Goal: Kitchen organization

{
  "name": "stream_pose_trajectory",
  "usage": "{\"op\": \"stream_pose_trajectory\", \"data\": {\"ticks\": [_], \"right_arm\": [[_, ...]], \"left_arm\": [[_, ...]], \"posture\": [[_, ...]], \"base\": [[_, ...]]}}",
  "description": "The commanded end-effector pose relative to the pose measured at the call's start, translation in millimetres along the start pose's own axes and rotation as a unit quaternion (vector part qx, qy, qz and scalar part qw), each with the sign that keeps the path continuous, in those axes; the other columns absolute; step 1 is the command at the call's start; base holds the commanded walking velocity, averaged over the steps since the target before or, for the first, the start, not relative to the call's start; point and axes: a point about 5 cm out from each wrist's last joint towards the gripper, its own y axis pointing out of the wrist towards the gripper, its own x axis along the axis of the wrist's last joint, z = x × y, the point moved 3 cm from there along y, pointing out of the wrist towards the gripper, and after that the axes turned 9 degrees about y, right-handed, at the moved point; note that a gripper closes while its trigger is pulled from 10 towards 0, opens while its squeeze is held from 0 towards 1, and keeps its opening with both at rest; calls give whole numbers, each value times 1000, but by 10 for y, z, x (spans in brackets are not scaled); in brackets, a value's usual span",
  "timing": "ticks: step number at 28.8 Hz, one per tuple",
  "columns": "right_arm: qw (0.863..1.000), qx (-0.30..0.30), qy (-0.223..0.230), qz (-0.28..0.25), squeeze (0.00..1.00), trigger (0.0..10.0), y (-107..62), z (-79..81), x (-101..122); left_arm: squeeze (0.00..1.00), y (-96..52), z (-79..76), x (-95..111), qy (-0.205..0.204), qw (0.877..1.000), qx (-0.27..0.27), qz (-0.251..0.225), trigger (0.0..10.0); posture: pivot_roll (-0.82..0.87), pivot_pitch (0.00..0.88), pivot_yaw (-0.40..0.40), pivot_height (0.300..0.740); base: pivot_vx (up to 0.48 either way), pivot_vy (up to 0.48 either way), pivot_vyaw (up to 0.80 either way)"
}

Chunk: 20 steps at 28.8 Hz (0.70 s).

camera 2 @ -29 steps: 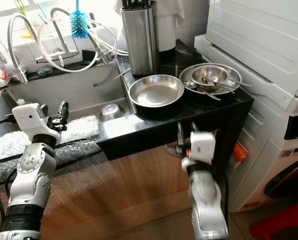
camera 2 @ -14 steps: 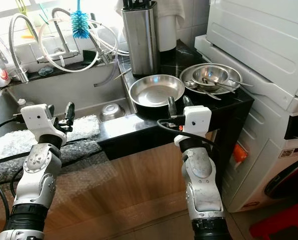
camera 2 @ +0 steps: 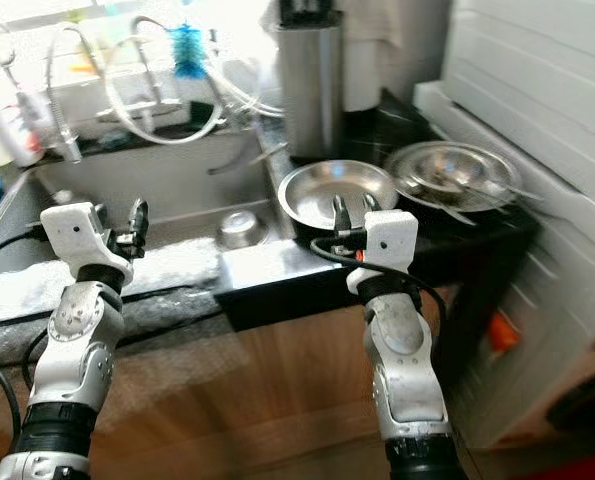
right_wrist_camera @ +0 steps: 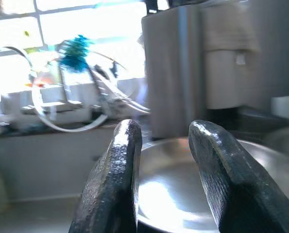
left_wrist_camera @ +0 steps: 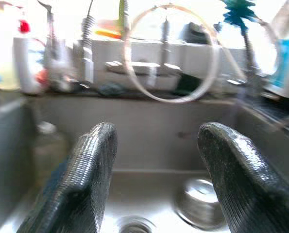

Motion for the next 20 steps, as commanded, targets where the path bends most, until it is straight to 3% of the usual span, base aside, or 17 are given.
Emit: {"op": "stream_pose_trajectory", "data": {"ticks": [1, 12, 20], "right_arm": [[1000, -1, 7, -8, 0, 10000, 28, -11, 71], [1000, 1, 10, -4, 0, 10000, 36, -14, 83], [1000, 4, 11, 1, 0, 10000, 29, 0, 74]], "left_arm": [[0, 41, 7, 57, 5, 1000, 7, -10, 10000], [0, 64, 2, 82, 3, 1000, 7, -15, 10000], [0, 78, -11, 83, 0, 1000, 6, -16, 10000]], "posture": [[-26, 0, 131, 740], [-29, 0, 130, 740], [-30, 0, 130, 740]], "base": [[296, 0, 0], [296, 0, 0], [0, 0, 0]]}}
